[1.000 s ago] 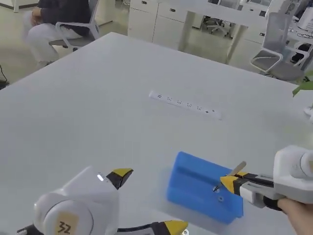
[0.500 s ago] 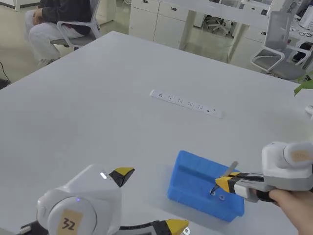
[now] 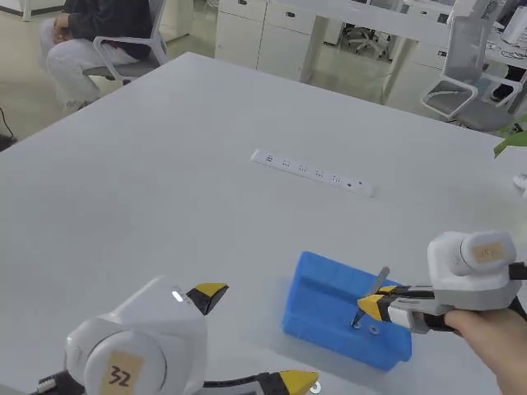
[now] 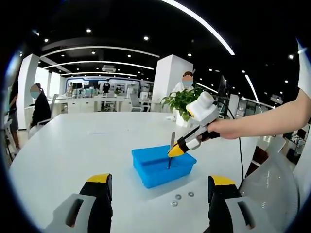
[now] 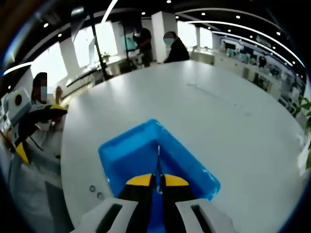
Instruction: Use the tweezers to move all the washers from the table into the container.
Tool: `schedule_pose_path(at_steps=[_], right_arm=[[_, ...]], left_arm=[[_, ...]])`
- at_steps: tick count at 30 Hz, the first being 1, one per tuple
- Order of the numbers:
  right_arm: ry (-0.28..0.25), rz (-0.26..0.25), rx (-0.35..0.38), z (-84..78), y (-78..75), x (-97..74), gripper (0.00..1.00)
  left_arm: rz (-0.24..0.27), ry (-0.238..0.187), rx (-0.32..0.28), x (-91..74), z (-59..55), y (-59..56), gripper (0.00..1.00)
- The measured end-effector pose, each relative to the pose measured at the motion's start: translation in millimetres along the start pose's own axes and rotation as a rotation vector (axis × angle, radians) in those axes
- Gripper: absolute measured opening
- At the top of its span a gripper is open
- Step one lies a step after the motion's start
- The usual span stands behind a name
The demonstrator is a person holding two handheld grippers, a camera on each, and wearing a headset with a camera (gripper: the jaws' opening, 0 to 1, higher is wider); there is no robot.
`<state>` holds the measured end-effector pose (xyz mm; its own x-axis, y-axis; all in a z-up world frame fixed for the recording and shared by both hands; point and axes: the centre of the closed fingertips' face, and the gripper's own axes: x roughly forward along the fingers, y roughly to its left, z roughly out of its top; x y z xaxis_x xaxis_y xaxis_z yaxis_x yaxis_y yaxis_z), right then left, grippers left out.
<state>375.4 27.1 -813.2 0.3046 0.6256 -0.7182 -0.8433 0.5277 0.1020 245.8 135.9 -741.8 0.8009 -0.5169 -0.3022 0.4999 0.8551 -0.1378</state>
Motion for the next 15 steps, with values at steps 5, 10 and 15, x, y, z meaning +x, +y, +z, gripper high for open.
schedule_pose_path(at_steps=[5, 10, 15], right_arm=[[-0.004, -0.009, -0.009, 0.4, -1.9, -0.9, 0.04], [-0.029, -0.018, 0.001, 5.2, -1.8, -6.6, 0.04], [-0.058, -0.027, 0.025, 9.8, -2.0, -11.3, 0.04]], left_arm=[[-0.001, 0.0, -0.003, 0.0, -0.2, 0.1, 0.82], [-0.003, 0.001, 0.0, -0.1, -0.4, -0.2, 0.81], [-0.005, 0.002, 0.0, -0.1, -0.7, -0.6, 0.81]])
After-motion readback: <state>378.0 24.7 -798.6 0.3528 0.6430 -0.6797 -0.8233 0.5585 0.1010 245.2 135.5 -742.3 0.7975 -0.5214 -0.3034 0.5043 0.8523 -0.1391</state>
